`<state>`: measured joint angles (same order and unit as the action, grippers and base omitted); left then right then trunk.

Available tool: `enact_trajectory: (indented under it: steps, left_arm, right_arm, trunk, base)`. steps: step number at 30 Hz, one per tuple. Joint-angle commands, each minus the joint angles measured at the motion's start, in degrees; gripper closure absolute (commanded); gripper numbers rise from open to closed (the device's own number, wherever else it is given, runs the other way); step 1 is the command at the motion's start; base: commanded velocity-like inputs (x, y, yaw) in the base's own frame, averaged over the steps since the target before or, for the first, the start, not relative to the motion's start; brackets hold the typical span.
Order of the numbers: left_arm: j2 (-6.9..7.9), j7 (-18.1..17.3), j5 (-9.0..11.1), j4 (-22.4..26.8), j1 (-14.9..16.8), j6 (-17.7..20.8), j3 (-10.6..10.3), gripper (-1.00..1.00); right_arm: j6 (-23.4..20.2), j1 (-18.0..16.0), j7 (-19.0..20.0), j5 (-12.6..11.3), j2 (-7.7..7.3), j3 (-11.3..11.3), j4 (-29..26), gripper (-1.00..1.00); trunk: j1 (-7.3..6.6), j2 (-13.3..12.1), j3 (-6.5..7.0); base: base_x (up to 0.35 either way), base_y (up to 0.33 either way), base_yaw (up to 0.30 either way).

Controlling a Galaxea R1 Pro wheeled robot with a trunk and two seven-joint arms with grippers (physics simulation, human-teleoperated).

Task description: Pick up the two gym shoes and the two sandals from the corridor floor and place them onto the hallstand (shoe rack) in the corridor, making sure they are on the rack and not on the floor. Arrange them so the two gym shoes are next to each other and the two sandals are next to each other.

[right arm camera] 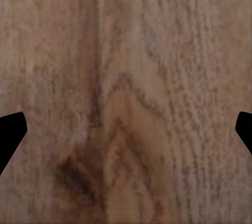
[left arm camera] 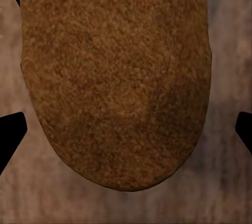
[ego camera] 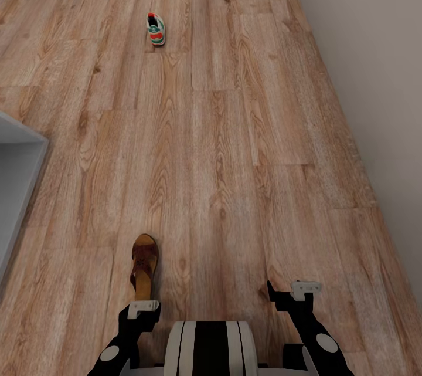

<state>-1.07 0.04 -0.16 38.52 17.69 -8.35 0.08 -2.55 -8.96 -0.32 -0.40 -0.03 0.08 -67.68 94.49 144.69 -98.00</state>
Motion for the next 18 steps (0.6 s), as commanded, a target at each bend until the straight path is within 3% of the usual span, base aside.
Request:
enact_trajectory:
  steps: [1, 18]
  left_arm:
    - [0.0, 0.0, 0.0, 0.0, 0.0, -0.2, 0.0, 1.0]
    - [0.02, 0.0, 0.0, 0.0, 0.0, -0.2, 0.0, 1.0]
  right_arm:
    - [-0.3, 0.0, 0.0, 0.0, 0.01, 0.0, -0.1, -1.0]
    - [-0.3, 0.0, 0.0, 0.0, -0.01, 0.0, -0.1, -1.0]
  trunk:
    - [-0.01, 0.0, -0.02]
    - [-0.01, 0.0, -0.02]
  base:
    - [0.0, 0.0, 0.0]
    - [0.0, 0.0, 0.0]
